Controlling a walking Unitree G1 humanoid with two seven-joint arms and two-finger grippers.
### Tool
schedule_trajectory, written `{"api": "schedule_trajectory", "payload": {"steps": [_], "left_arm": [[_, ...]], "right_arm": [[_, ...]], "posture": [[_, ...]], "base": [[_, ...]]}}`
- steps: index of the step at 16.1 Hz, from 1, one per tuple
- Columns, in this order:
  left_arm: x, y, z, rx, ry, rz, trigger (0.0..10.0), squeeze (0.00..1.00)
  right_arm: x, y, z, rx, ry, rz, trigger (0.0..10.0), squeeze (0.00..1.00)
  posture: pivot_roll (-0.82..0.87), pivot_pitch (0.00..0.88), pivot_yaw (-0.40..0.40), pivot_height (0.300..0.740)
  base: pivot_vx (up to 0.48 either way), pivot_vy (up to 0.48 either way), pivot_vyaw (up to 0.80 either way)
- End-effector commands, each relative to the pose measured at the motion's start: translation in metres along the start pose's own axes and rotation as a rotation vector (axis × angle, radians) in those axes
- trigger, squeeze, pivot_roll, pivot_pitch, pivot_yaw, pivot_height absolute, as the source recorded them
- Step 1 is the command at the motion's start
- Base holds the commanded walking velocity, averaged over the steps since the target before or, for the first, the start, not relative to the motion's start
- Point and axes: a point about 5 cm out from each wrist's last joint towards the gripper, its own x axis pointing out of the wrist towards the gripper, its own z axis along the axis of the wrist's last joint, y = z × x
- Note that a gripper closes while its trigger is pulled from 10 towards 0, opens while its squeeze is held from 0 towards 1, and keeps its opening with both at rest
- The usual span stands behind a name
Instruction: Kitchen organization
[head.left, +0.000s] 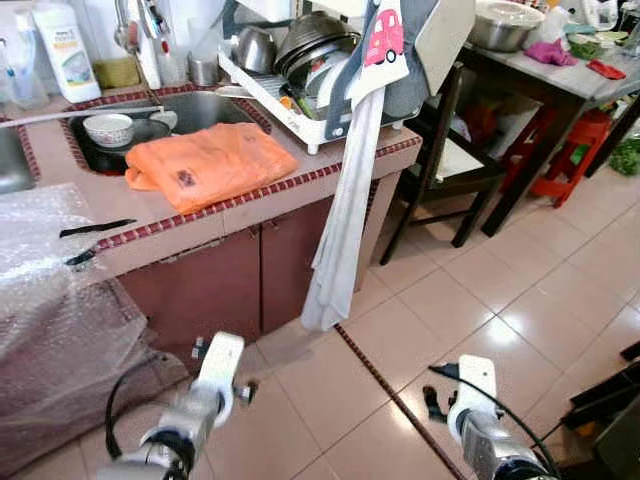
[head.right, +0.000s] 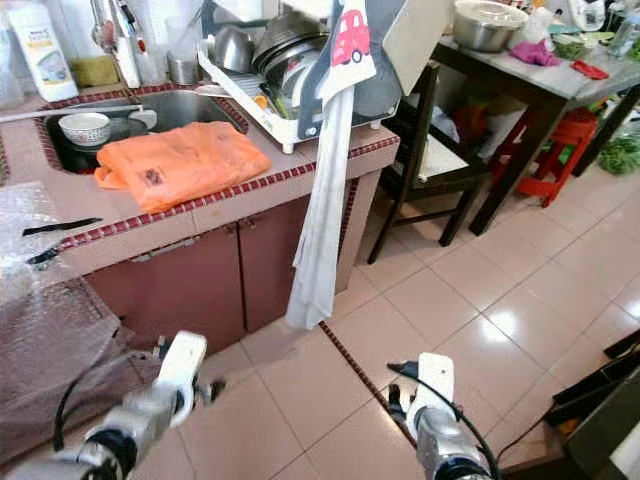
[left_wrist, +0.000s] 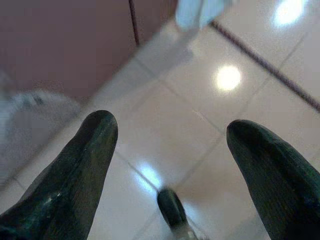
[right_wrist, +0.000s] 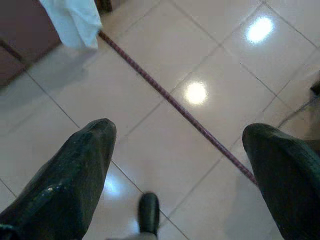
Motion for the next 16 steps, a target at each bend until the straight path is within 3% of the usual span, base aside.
{"api": "schedule_trajectory", "payload": {"steps": [1, 4, 5, 7, 8, 10, 11, 12, 14, 16], "left_arm": [[0.001, 0.000, 0.023, 0.001, -0.095, -0.034, 10.0, 0.00], [-0.006, 0.011, 0.063, -0.048, -0.296, -0.095, 10.0, 0.00], [-0.012, 0.021, 0.077, -0.103, -0.388, -0.094, 10.0, 0.00], [-0.028, 0.031, 0.086, -0.143, -0.512, -0.101, 10.0, 0.00], [-0.036, 0.031, 0.084, -0.142, -0.545, -0.112, 10.0, 0.00], [-0.067, 0.029, 0.074, -0.094, -0.634, -0.112, 10.0, 0.00], [-0.073, 0.029, 0.073, -0.088, -0.649, -0.108, 10.0, 0.00], [-0.087, 0.030, 0.068, -0.101, -0.645, -0.092, 10.0, 0.00], [-0.104, 0.033, 0.060, -0.085, -0.664, -0.046, 10.0, 0.00], [-0.114, 0.035, 0.050, -0.072, -0.671, -0.003, 10.0, 0.00]], "right_arm": [[0.001, -0.007, 0.021, 0.029, -0.091, 0.001, 10.0, 0.00], [-0.002, -0.020, 0.059, 0.064, -0.289, 0.020, 10.0, 0.00], [-0.008, -0.032, 0.079, 0.105, -0.393, 0.013, 10.0, 0.00], [-0.021, -0.037, 0.094, 0.087, -0.474, 0.049, 10.0, 0.00], [-0.026, -0.036, 0.097, 0.063, -0.487, 0.063, 10.0, 0.00], [-0.054, -0.032, 0.104, -0.028, -0.574, 0.133, 10.0, 0.00], [-0.060, -0.031, 0.103, -0.048, -0.578, 0.143, 10.0, 0.00], [-0.076, -0.030, 0.098, -0.116, -0.586, 0.148, 10.0, 0.00], [-0.096, -0.032, 0.089, -0.124, -0.600, 0.178, 10.0, 0.00], [-0.108, -0.035, 0.090, -0.128, -0.619, 0.122, 10.0, 0.00]], "posture": [[-0.02, 0.000, -0.050, 0.740], [-0.02, 0.000, -0.039, 0.740], [-0.01, 0.000, -0.040, 0.740], [-0.01, 0.000, -0.041, 0.740], [0.00, 0.013, -0.036, 0.740], [0.01, 0.036, -0.022, 0.740], [0.01, 0.038, -0.020, 0.740], [0.01, 0.047, -0.016, 0.740], [0.00, 0.060, -0.019, 0.740], [-0.01, 0.061, -0.025, 0.740]], "base": [[0.000, 0.000, 0.00], [0.000, 0.000, 0.00], [0.000, 0.000, 0.00], [0.000, 0.000, 0.00], [0.000, 0.000, 0.00], [0.000, 0.000, 0.00], [0.000, 0.000, 0.00], [0.000, 0.000, 0.00], [0.000, 0.000, 0.00], [0.000, 0.000, 0.00]]}}
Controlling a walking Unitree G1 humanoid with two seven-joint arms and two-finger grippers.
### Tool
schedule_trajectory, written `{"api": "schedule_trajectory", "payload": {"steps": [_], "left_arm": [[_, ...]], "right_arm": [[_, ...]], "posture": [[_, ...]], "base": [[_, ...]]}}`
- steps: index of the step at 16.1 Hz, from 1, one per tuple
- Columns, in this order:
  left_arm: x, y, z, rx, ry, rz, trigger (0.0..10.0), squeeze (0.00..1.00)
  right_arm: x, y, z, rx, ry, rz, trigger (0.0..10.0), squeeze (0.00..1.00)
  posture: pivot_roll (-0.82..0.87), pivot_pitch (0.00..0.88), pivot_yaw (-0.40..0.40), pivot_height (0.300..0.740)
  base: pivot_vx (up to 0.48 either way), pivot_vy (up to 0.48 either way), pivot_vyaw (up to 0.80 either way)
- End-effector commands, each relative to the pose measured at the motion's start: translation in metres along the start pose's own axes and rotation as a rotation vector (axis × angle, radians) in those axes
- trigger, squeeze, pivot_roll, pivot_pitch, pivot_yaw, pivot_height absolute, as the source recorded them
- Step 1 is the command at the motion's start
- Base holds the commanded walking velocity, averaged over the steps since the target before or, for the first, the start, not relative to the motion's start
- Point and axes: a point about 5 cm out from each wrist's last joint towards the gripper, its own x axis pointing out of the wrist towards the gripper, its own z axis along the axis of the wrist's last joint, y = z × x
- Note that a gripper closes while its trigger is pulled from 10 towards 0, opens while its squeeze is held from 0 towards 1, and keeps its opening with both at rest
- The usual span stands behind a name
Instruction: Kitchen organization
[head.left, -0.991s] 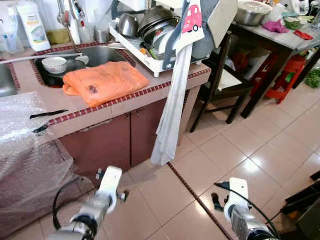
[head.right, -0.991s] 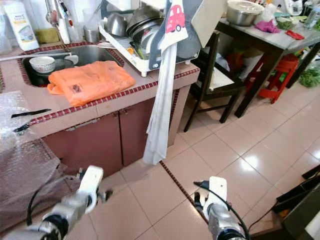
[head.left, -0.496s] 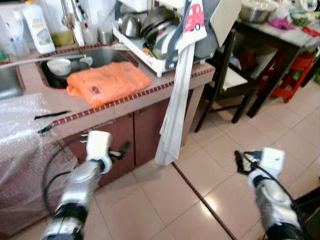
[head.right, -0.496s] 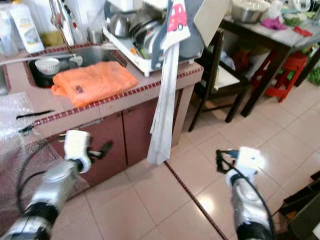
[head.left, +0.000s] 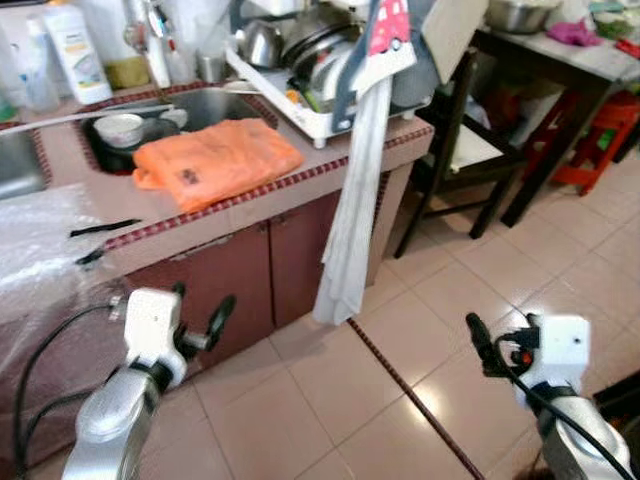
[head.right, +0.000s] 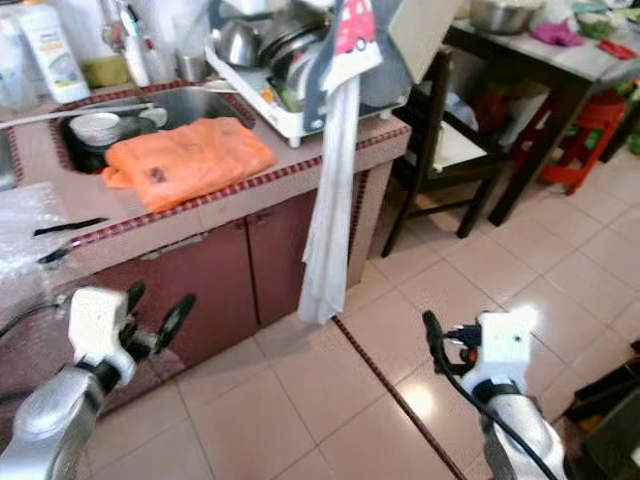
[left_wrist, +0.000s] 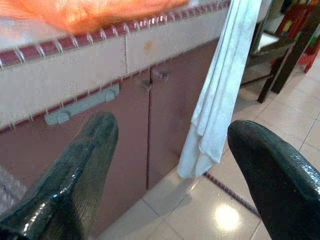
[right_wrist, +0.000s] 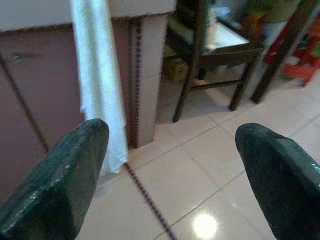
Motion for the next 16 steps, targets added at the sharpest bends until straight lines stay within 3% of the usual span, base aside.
{"api": "schedule_trajectory", "payload": {"steps": [1, 3, 5, 9, 13, 16], "left_arm": [[-0.005, 0.003, 0.004, 0.021, 0.013, 0.018, 10.0, 0.00], [-0.006, 0.006, 0.007, -0.006, 0.020, 0.059, 10.0, 0.00], [0.000, -0.003, 0.014, -0.010, 0.011, 0.037, 10.0, 0.00], [0.012, -0.011, 0.021, 0.006, 0.001, 0.021, 10.0, 0.00], [0.016, -0.016, 0.022, -0.006, 0.005, 0.060, 10.0, 0.00], [0.020, -0.024, 0.025, 0.006, -0.009, 0.055, 10.0, 0.00]], "right_arm": [[-0.004, -0.007, 0.011, 0.017, -0.023, -0.109, 10.0, 0.00], [-0.013, 0.002, 0.013, 0.088, -0.008, -0.099, 10.0, 0.00], [-0.015, 0.009, 0.015, 0.141, -0.056, -0.141, 10.0, 0.00], [0.000, 0.025, 0.031, 0.130, -0.080, -0.093, 10.0, 0.00], [0.007, 0.020, 0.040, 0.114, -0.099, -0.112, 10.0, 0.00], [0.013, 0.025, 0.046, 0.101, -0.109, -0.093, 10.0, 0.00]], "posture": [[-0.01, 0.063, -0.024, 0.740], [-0.01, 0.069, -0.013, 0.740], [-0.01, 0.067, -0.008, 0.740], [0.01, 0.053, -0.035, 0.740], [0.00, 0.054, -0.042, 0.740], [0.00, 0.055, -0.046, 0.740]], "base": [[0.000, 0.000, 0.00], [0.000, 0.000, 0.00], [0.000, 0.000, 0.00], [0.000, 0.000, 0.60], [0.000, 0.000, 0.80], [0.000, 0.000, 0.80]]}}
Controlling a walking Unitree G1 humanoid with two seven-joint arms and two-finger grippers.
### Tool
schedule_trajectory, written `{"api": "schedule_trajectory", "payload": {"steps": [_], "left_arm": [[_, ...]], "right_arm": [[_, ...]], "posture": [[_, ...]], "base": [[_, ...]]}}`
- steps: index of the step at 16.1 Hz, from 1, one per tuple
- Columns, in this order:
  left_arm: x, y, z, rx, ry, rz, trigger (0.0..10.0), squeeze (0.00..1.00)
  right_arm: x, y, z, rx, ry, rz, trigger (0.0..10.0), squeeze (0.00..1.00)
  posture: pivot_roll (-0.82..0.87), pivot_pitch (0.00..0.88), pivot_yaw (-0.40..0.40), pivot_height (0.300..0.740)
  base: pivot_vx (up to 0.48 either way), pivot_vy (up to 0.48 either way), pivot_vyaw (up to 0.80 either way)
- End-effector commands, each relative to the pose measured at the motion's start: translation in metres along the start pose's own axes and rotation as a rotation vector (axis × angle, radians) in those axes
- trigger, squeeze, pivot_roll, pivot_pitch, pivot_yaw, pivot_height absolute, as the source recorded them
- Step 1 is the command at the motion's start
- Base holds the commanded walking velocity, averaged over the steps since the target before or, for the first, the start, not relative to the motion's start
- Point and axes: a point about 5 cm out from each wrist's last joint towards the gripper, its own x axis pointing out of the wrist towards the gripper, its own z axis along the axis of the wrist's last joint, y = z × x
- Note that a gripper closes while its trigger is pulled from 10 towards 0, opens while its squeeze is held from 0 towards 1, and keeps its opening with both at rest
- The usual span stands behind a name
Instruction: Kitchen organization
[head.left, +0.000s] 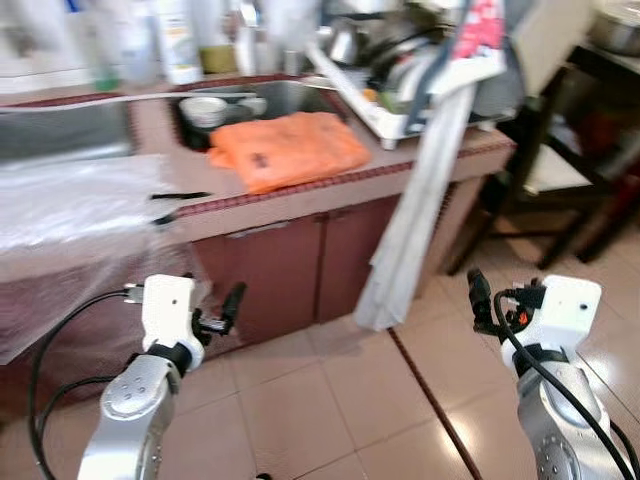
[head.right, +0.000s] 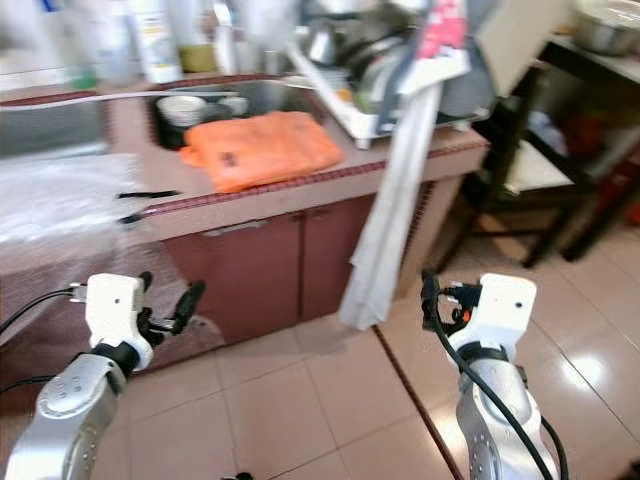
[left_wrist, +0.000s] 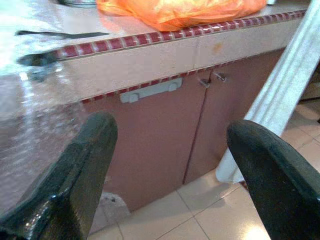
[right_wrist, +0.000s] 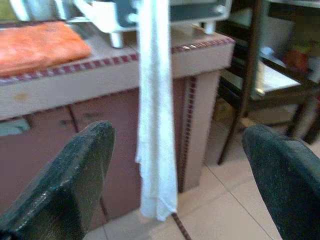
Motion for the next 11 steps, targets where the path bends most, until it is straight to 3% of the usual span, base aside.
{"api": "schedule_trajectory", "payload": {"steps": [1, 11], "left_arm": [[0.002, -0.002, 0.003, 0.002, -0.003, 0.005, 10.0, 0.00], [0.024, -0.010, 0.031, -0.050, -0.069, 0.040, 10.0, 0.00]], "right_arm": [[0.002, 0.000, 0.000, -0.007, 0.013, -0.006, 10.0, 0.00], [0.004, 0.005, 0.008, 0.011, -0.016, -0.008, 10.0, 0.00]], "posture": [[0.00, 0.055, -0.046, 0.740], [0.00, 0.062, -0.038, 0.740]], "base": [[0.000, 0.000, 0.80], [0.000, 0.000, 0.80]]}}
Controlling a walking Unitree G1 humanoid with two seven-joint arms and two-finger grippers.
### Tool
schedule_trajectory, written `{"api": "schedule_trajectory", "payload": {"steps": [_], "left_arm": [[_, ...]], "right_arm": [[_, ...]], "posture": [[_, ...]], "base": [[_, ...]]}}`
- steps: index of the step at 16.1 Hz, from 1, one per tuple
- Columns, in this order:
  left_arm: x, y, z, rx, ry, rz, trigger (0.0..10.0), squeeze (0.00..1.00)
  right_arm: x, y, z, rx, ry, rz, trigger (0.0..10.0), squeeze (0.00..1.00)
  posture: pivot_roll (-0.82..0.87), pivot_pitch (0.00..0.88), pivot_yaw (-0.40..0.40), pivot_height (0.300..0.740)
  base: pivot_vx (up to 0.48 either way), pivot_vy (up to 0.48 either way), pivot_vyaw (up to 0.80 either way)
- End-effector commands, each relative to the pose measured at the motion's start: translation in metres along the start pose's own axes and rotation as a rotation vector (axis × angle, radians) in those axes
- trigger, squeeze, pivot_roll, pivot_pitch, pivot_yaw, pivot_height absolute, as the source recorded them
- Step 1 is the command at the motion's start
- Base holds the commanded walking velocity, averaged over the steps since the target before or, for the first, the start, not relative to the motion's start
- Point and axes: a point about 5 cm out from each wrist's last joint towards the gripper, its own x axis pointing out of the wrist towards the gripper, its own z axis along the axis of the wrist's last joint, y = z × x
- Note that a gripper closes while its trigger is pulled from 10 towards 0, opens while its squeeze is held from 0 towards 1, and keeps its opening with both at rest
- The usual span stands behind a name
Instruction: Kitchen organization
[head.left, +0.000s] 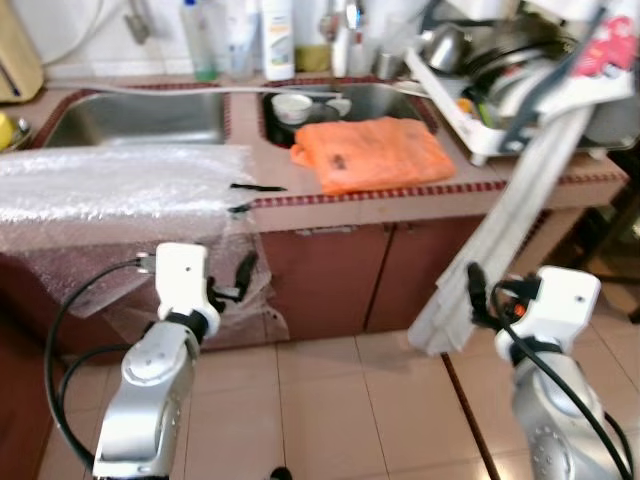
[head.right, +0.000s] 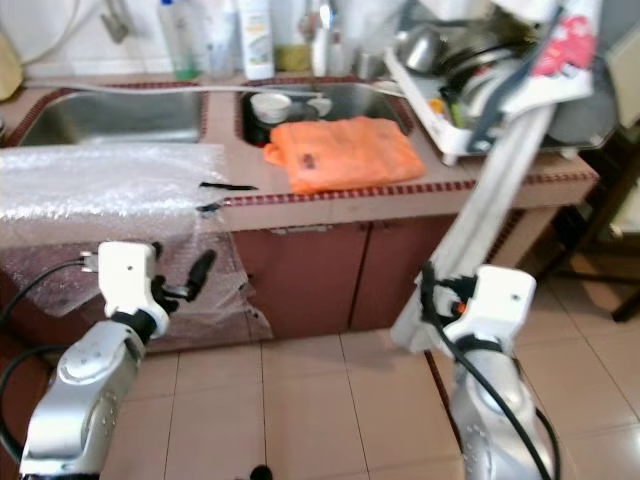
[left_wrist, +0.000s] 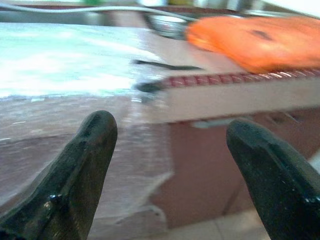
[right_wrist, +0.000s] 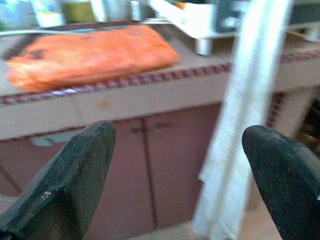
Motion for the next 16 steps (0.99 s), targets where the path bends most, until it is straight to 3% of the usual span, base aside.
{"api": "schedule_trajectory", "payload": {"steps": [1, 5, 10, 16], "left_arm": [[0.000, -0.002, 0.001, -0.009, 0.003, 0.004, 10.0, 0.00], [0.001, -0.003, 0.002, -0.015, 0.007, 0.007, 10.0, 0.00], [0.002, -0.004, 0.003, -0.033, 0.014, -0.006, 10.0, 0.00], [0.003, -0.004, 0.003, -0.048, 0.024, -0.007, 10.0, 0.00]], "right_arm": [[0.000, -0.001, 0.007, -0.017, -0.019, 0.001, 10.0, 0.00], [0.002, -0.002, 0.010, 0.011, -0.029, -0.006, 10.0, 0.00], [0.003, -0.001, 0.013, 0.051, -0.026, -0.021, 10.0, 0.00], [0.005, 0.004, 0.017, 0.041, -0.044, 0.005, 10.0, 0.00]], "posture": [[0.00, 0.062, -0.039, 0.740], [0.00, 0.064, -0.040, 0.740], [0.00, 0.063, -0.039, 0.740], [0.00, 0.056, -0.037, 0.740]], "base": [[0.000, 0.000, 0.80], [0.000, 0.000, 0.72], [0.000, 0.000, 0.00], [0.000, 0.264, 0.00]]}}
